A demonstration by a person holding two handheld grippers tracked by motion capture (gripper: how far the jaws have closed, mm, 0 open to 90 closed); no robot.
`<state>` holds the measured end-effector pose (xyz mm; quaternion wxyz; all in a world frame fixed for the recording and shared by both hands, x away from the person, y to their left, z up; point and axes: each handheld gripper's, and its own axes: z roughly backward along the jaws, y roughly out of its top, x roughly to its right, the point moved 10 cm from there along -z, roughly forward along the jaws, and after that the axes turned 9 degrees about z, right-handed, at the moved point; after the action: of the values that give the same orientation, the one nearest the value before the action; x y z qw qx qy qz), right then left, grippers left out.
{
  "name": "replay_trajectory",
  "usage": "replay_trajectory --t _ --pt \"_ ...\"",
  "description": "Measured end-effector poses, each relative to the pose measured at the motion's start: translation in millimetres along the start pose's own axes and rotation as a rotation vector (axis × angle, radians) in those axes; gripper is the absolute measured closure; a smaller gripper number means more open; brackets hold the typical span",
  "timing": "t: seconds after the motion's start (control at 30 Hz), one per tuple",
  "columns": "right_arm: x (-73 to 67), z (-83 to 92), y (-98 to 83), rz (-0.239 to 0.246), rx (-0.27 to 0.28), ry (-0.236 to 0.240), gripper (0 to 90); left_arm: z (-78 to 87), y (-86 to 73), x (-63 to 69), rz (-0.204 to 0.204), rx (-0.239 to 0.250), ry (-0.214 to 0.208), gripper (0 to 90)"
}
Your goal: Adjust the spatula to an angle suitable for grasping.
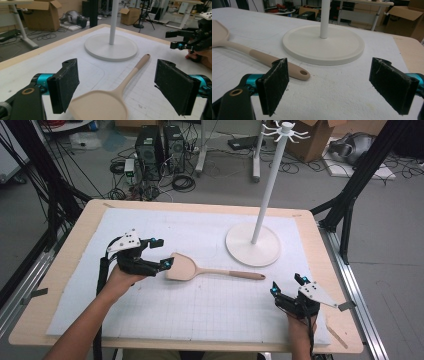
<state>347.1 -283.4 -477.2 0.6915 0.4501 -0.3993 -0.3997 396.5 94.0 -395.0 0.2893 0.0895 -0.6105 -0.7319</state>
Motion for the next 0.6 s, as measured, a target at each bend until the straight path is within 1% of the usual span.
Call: replay_trajectory --t 0.03,0.07,0.1,0.13,0.17,0.2,0.23,0.3,0.33,0.4,0.43,0.47,0.5,0.53,0.57,0.6 --pt "0.0 0.0 0.0 0.0 0.0 0.0 15.2 -2.6 1.7 1.2 -0.002 -0.005 -0.012 20.0" --pt "0.0 -0.2 0.1 0.002 0.0 -0.001 15.2 -4.9 3.0 2.3 -0.007 -0.011 -0.022 22.4" --pt "0.1 -0.3 0.1 0.004 0.0 -0.001 15.2 -7.4 3.8 3.1 -0.016 -0.018 -0.031 22.8" --pt "0.1 -0.3 0.0 0.003 -0.001 -0.001 15.2 -13.2 2.4 3.6 -0.044 -0.054 -0.035 23.4" --pt "0.3 -0.4 0.1 0.003 0.001 -0.002 15.2 -13.2 2.4 3.6 -0.044 -0.054 -0.035 25.1" --pt "0.3 -0.4 0.1 0.003 0.001 -0.002 15.2 -16.8 2.3 3.5 -0.053 -0.061 -0.038 25.1" --pt "0.3 -0.4 0.0 0.007 -0.001 0.0 15.2 -20.7 2.4 3.8 -0.054 -0.067 -0.044 27.0" --pt "0.6 -0.6 -0.1 0.015 -0.002 -0.001 15.2 -30.0 0.8 5.9 -0.053 -0.099 -0.06 28.6" --pt "0.5 -0.8 0.1 0.018 -0.002 -0.003 15.2 -35.1 0.2 8.3 -0.055 -0.108 -0.072 29.7" --pt "-0.3 -0.8 -0.2 0.015 -0.005 0.0 15.2 -43.9 -2.0 12.2 -0.065 -0.15 -0.099 30.2" --pt "-0.2 -1.0 0.0 0.016 -0.003 0.001 15.2 -48.1 -1.8 15.3 -0.064 -0.161 -0.116 30.3" --pt "-0.3 -1.0 0.1 0.015 -0.002 0.001 15.2 -51.5 -1.0 18.0 -0.065 -0.173 -0.133 30.5" --pt "-0.4 -0.8 -0.2 0.015 -0.005 0.002 15.2 -57.9 1.1 22.5 -0.068 -0.19 -0.16 30.8" --pt "-0.4 -0.8 -0.2 0.015 -0.005 0.002 15.2 -57.9 1.1 22.5 -0.068 -0.19 -0.16 31.3" --pt "-0.4 -0.7 -0.3 0.014 -0.006 0.004 15.2 -61.3 1.8 23.7 -0.072 -0.2 -0.163 31.4" --pt "-0.3 -0.9 -0.2 0.015 -0.004 0.004 15.2 -64.0 2.2 23.8 -0.085 -0.215 -0.162 31.5"
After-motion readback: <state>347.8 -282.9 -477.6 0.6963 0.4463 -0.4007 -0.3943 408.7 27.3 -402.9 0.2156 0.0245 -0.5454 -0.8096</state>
